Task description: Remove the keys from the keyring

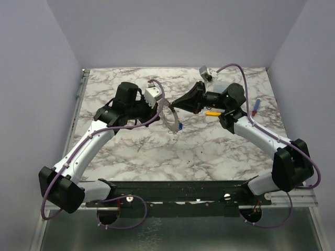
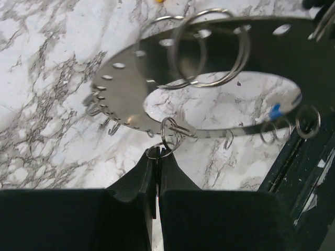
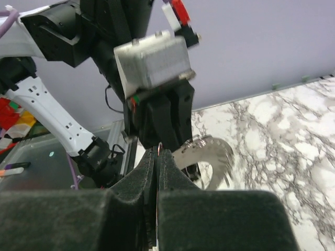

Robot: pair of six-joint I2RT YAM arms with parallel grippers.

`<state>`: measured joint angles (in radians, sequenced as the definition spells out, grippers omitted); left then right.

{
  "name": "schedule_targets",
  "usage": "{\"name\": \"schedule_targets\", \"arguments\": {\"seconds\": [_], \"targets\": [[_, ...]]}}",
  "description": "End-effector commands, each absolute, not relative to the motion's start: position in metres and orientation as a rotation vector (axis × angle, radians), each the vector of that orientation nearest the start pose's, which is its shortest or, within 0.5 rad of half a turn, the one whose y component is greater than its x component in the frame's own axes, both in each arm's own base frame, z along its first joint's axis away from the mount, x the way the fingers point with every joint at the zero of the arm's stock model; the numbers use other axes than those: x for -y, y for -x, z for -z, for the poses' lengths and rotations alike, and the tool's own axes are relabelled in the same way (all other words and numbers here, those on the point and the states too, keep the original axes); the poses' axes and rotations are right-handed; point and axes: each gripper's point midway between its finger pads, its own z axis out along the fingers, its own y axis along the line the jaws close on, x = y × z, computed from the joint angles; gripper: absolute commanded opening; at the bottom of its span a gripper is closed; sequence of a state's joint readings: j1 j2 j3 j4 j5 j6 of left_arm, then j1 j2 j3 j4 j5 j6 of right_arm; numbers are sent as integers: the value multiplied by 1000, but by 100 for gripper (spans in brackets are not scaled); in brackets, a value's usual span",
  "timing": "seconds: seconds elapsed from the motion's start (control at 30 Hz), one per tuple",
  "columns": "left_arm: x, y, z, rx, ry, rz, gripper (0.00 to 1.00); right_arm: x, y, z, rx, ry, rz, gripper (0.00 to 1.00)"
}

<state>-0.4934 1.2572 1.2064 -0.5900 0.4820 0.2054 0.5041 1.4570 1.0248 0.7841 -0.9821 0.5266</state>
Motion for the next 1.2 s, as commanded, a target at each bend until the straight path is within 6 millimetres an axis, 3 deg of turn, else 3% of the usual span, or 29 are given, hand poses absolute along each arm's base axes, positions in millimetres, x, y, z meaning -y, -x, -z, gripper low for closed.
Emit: {"name": "schedule_targets", "arguments": {"seconds": [0.0,0.2,0.47,0.73,1.17], "targets": [[213,-282,-264,-1910,-870,736,0,-312,-270,-349,-1227,911,-1399,1],[187,-301,-270,-1917,-737,765,0,-295,-280,-333,-1297,875,-1353,1],[155,-326,-254,-1983,-584,700,0,-269,-294,-302,-1457,822,-1256,1],[133,-351,-226,-2039,-470,530,0,-244,-285,-267,-1591,836,-1152,1],[111,-437,-124,-2273,-347,305,0,-237,-276,-250,-1645,845,-1124,1]]}}
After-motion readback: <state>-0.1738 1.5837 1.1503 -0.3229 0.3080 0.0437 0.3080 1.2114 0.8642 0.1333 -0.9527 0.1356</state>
